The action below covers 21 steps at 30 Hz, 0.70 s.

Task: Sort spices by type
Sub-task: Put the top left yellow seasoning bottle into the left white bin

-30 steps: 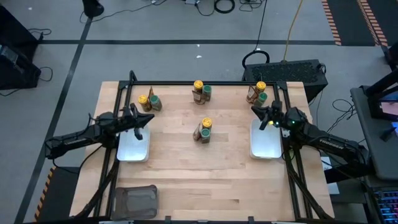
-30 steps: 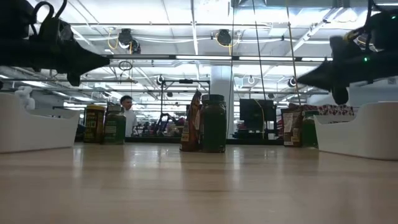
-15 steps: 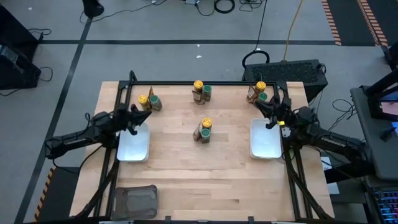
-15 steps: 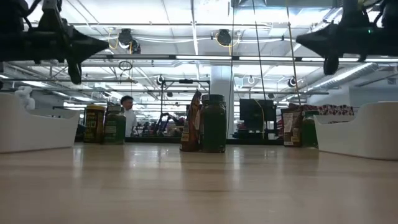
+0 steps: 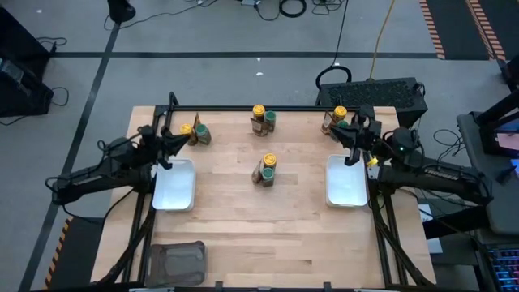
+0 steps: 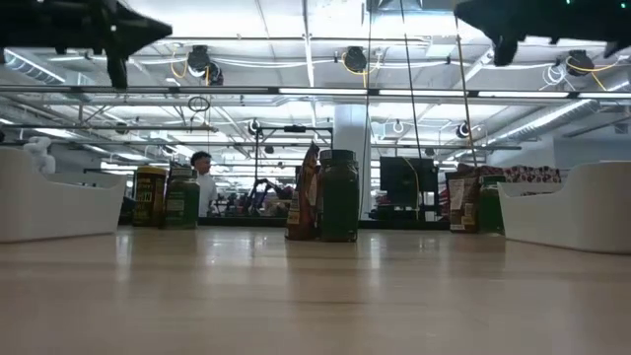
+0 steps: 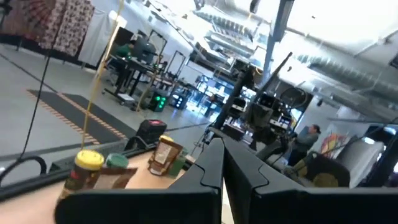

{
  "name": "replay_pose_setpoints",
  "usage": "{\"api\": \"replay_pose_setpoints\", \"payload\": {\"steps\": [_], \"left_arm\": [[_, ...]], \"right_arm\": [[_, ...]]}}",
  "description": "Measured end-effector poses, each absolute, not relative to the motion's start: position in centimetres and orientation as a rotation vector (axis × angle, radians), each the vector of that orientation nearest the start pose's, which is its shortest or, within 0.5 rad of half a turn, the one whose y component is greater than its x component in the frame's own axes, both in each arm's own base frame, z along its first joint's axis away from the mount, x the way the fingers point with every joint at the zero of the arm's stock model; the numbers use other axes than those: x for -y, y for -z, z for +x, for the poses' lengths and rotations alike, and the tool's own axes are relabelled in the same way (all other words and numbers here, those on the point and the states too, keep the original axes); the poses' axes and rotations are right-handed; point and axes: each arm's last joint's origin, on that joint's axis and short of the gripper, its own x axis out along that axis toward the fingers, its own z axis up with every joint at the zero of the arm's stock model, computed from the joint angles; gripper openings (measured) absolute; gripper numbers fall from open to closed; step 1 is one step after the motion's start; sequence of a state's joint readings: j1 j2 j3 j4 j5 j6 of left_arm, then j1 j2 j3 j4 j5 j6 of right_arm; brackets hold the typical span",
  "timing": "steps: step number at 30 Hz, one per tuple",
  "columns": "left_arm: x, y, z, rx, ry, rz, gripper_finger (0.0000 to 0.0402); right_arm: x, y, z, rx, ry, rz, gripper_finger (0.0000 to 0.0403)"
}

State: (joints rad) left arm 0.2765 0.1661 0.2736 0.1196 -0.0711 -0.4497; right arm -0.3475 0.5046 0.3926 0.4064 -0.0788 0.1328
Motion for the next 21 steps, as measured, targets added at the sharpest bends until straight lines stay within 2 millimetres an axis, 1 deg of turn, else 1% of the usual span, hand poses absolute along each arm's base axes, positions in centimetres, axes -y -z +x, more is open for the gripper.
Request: {"api": "replay_pose_setpoints", "payload": {"steps": [5, 10, 13, 15, 17, 19, 21], "left_arm": [[-2.8, -28.7, 10.2, 0.245, -0.272, -0.321, 0.0013], [-3.1, -31.2, 12.8, 0.165, -0.266, -0.214, 0.0013], [-3.2, -32.4, 14.4, 0.126, -0.26, -0.162, 0.0013], [-3.3, -33.1, 15.3, 0.106, -0.26, -0.136, 0.0013], [-3.4, -34.3, 16.0, 0.113, -0.257, -0.108, 0.0013], [-3.4, -35.5, 16.4, 0.123, -0.254, -0.088, 0.0013], [-3.4, -36.6, 16.8, 0.093, -0.256, -0.085, 0.0013]], "right_arm": [[4.1, -31.0, 13.9, 0.28, 0.117, -0.023, 0.0], [3.7, -32.9, 15.5, 0.271, -0.029, -0.116, 0.0], [3.6, -34.0, 16.4, 0.275, -0.08, -0.165, 0.0], [3.4, -34.5, 17.1, 0.272, -0.106, -0.146, 0.0], [3.3, -34.8, 17.8, 0.261, -0.129, -0.101, 0.0], [3.2, -35.0, 18.7, 0.248, -0.152, -0.061, 0.0], [3.0, -35.0, 19.7, 0.227, -0.168, -0.049, 0.0]]}}
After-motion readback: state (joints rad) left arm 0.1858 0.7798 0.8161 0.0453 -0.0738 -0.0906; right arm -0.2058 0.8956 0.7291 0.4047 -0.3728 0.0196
